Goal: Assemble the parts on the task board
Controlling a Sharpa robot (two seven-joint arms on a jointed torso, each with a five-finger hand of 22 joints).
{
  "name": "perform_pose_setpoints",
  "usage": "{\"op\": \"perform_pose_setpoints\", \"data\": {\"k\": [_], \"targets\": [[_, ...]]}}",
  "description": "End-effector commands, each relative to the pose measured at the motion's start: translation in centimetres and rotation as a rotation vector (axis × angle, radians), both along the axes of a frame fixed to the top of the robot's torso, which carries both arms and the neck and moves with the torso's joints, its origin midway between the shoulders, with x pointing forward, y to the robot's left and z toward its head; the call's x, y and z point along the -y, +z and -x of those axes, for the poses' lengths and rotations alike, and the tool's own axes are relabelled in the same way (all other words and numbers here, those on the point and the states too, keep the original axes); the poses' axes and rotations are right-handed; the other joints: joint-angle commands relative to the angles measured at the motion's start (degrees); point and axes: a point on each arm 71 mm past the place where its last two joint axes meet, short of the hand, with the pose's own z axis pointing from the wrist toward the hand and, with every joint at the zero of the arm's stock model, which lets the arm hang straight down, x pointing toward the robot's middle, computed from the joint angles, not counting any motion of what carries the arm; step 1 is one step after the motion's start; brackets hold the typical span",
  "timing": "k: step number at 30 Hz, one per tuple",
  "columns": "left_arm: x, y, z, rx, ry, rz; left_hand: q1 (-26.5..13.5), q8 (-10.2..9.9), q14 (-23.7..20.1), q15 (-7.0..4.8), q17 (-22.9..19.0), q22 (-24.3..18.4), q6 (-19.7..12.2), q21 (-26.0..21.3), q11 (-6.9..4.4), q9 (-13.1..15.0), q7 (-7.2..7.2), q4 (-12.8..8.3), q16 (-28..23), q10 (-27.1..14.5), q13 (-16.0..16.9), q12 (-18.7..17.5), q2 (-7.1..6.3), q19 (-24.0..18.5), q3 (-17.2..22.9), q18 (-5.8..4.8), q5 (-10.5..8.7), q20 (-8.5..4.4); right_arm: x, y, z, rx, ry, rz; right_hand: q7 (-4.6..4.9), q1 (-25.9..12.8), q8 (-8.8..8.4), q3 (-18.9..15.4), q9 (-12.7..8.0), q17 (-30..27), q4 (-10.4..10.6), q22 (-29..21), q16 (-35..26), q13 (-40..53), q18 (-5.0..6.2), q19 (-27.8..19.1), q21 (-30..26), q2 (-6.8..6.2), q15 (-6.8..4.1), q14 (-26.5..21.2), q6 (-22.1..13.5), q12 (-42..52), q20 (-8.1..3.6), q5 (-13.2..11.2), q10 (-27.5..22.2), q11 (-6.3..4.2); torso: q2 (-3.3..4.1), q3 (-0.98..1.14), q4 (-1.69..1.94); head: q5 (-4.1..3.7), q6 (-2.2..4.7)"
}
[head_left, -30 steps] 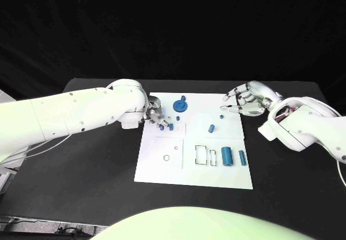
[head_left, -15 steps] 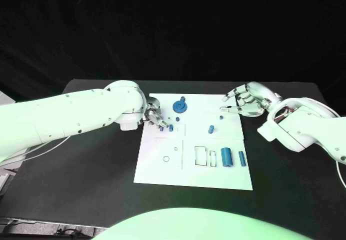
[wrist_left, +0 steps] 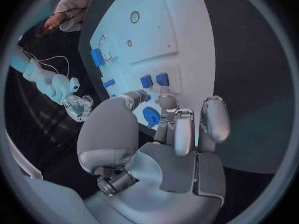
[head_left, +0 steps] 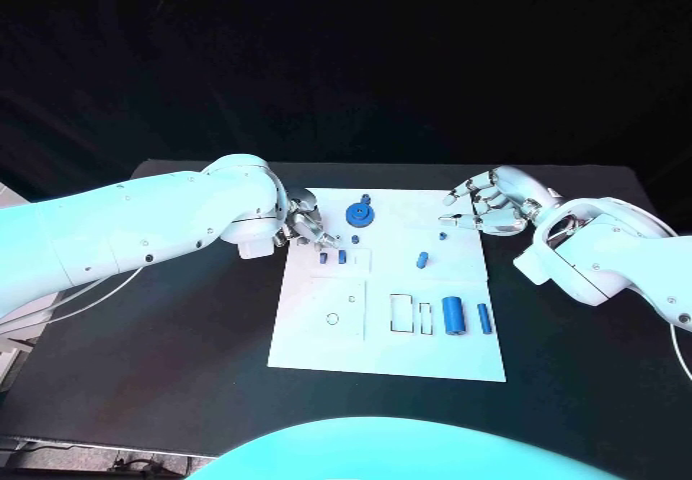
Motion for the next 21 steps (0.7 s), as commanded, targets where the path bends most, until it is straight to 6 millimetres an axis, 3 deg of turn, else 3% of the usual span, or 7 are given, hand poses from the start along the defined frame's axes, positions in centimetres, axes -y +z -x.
{"op": "perform_pose_setpoints", "data": {"k": [1,9,17,21], "targets": [[-0.13,0.19,0.03,-0.007,0.015,0.035,-0.45,0.04,4.66,0.6,11.49,0.02,0.33,-0.28,0.17,-0.06,0.2,-0.03,-0.16,-0.28,0.13,0.07,-0.23,-0.38,-0.3,0.61,-0.12,0.13,-0.1,0.01,0.06,0.008,0.014,0.002,-0.14,-0.26,0.19,-0.23,-0.05,2.72,0.0,8.21,-0.18,3.43,0.96,1.21,-0.35,-0.44,0.06,3.0,-0.38,-0.31,0.07,0.39,-0.25,0.03,-0.02,0.01,0.03,-0.01,0.02],[-0.54,0.28,0.19,-0.018,0.009,0.024,1.23,0.08,4.71,0.49,11.62,0.07,0.55,-0.29,-0.01,-0.16,-0.02,-0.36,-0.07,-0.22,0.27,0.24,0.75,-0.33,-0.62,0.62,0.19,0.13,-0.08,-0.02,0.07,0.006,0.014,0.003,-0.12,-0.29,0.19,-0.23,-0.08,2.78,-0.02,8.24,-0.16,3.46,0.95,1.22,-0.33,-0.37,0.07,3.01,-0.45,-0.27,0.09,0.44,-0.23,0.05,0.0,-0.04,0.05,0.12,0.08],[-0.62,0.31,0.78,-0.035,-0.014,0.035,8.45,-0.74,4.7,0.33,11.62,0.07,0.32,-0.41,-0.17,-1.11,-0.14,-1.34,-0.06,-0.53,-0.06,0.06,1.23,-0.38,-0.3,0.62,0.24,0.02,-0.06,-0.04,0.09,0.005,0.014,0.003,-0.13,-0.25,0.22,-0.2,-0.08,2.87,-0.05,8.33,-0.12,3.55,0.91,1.29,-0.17,-0.31,0.08,3.03,-0.44,-0.15,0.09,0.48,-0.14,0.05,0.02,-0.04,0.05,0.19,0.11],[-0.57,0.34,0.98,-0.035,-0.019,0.054,9.44,-0.93,4.73,0.37,11.7,0.09,0.49,-0.41,-0.16,-1.43,-0.11,-1.23,-0.01,-0.44,0.07,0.14,1.69,-0.39,-0.09,0.62,0.17,0.04,-0.07,-0.07,0.1,0.004,0.014,0.003,-0.13,-0.25,0.22,-0.2,-0.08,2.87,-0.05,8.33,-0.12,3.55,0.91,1.29,-0.17,-0.31,0.08,3.03,-0.44,-0.15,0.09,0.48,-0.14,0.05,0.0,-0.06,0.08,0.2,0.11]]}}
